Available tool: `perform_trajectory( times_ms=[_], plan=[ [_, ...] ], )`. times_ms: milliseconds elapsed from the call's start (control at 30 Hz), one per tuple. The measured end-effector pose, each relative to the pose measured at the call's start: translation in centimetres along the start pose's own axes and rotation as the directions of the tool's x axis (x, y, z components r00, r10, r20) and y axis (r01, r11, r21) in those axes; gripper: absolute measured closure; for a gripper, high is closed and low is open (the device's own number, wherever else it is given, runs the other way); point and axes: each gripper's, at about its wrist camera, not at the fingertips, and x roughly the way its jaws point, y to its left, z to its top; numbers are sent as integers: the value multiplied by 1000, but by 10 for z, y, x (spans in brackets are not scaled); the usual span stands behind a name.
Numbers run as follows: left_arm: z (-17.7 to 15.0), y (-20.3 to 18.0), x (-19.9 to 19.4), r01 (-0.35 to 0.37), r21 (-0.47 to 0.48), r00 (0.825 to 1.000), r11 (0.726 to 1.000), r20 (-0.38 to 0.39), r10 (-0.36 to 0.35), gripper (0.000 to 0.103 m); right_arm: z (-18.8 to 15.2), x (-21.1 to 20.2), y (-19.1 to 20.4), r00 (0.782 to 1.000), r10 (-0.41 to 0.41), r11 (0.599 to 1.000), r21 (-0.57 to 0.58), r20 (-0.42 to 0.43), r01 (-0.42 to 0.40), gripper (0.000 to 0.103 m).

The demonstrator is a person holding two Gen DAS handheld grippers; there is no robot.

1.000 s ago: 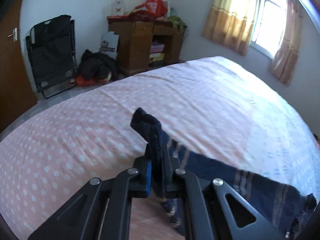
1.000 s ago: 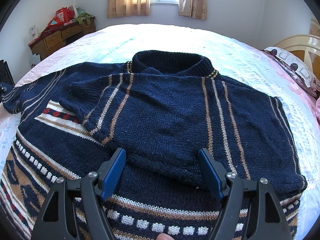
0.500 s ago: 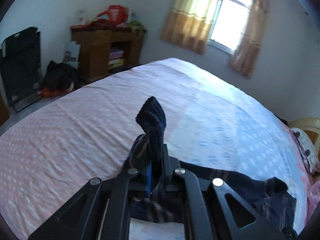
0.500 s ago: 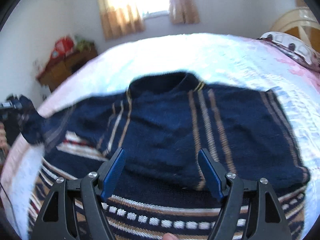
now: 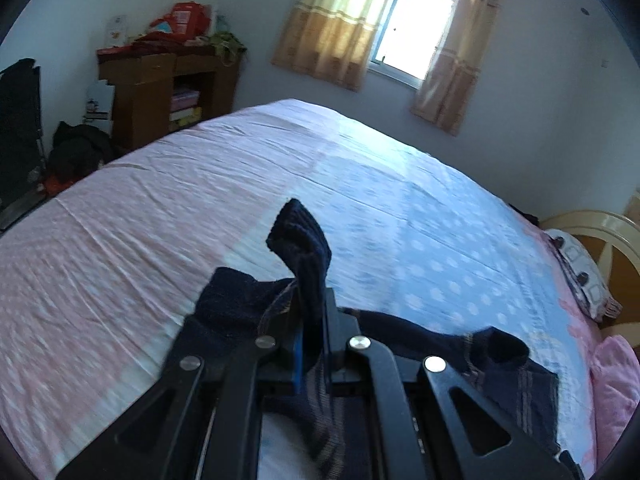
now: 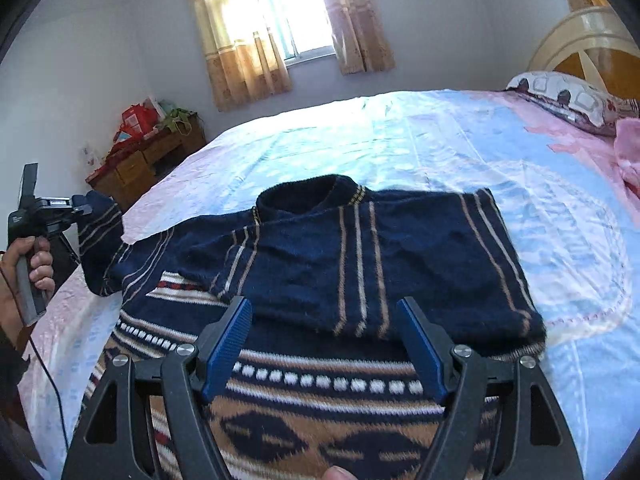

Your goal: Fold small clothes

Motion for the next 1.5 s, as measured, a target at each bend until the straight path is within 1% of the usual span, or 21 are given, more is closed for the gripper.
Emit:
perform_trajectory(
  times_ms=[167,333,467,567,733,800,833,900,967,1033,1067,1100,1133,1167,1233,1267,1300,1333,1367,1433,1500],
  plan=[
    [-9,-39,-7,63,21,998,998,-20,-63,96,-10,-23,-10,999,28,999,22,27,-29,28],
    [-21,-84,-13,118,28,993,993,-29,-117,96,-18,-36,-16,998,52,998,33,36,-53,28],
    [-39,-124,-10,154,54,987,987,-55,-151,96,-22,-41,-24,997,60,997,51,44,-62,28],
    [-56,-156,-2,169,89,983,982,-84,-162,96,-26,-46,-30,996,61,996,64,63,-65,28],
    [-92,-196,20,160,177,984,971,-104,-143,96,-31,-52,-40,994,66,994,80,91,-73,28],
    [-108,-210,32,133,225,987,965,-117,-109,95,-33,-52,-43,993,74,993,89,96,-83,28],
    [-117,-216,36,126,252,986,960,-136,-94,94,-35,-51,-45,992,84,991,98,94,-93,28],
    [-133,-225,43,113,304,984,946,-165,-64,84,-37,-48,-49,991,94,989,107,91,-103,28],
    [-146,-231,38,110,377,986,920,-156,-54,81,-40,-43,-52,991,100,988,110,84,-109,28],
    [-153,-228,27,102,430,991,897,-122,-55,66,-44,-38,-54,993,98,989,104,72,-106,28],
    [-154,-221,18,95,450,993,888,-102,-55,50,-46,-35,-56,993,104,988,111,59,-110,28],
    [-154,-212,10,80,464,996,882,-73,-52,40,-47,-32,-59,992,113,985,125,48,-119,28],
    [-155,-206,5,65,473,998,879,-51,-47,37,-48,-31,-60,992,116,984,133,44,-121,28],
    [-154,-189,-4,29,488,1000,873,-14,-26,37,-49,-29,-62,992,117,982,144,41,-122,28],
    [-155,-162,-9,-68,518,998,853,43,54,37,-49,-29,-66,993,113,979,163,39,-118,28],
    [-156,-145,-12,-149,537,989,830,85,122,36,-48,-29,-66,993,111,979,168,36,-116,28],
    [-157,-130,-13,-197,546,980,814,108,165,34,-46,-29,-66,994,110,978,173,26,-113,28],
    [-158,-113,-13,-232,545,973,806,116,202,33,-42,-29,-65,993,114,978,177,9,-113,28],
    [-159,-93,-11,-253,534,967,807,103,235,32,-37,-29,-64,992,123,976,181,-11,-119,28],
    [-158,-64,-5,-267,504,958,821,51,281,32,-25,-28,-58,988,152,973,181,-40,-142,28],
    [-156,-38,0,-260,445,956,857,-5,292,32,-8,-23,-47,982,169,975,156,-83,-155,28]
  ],
)
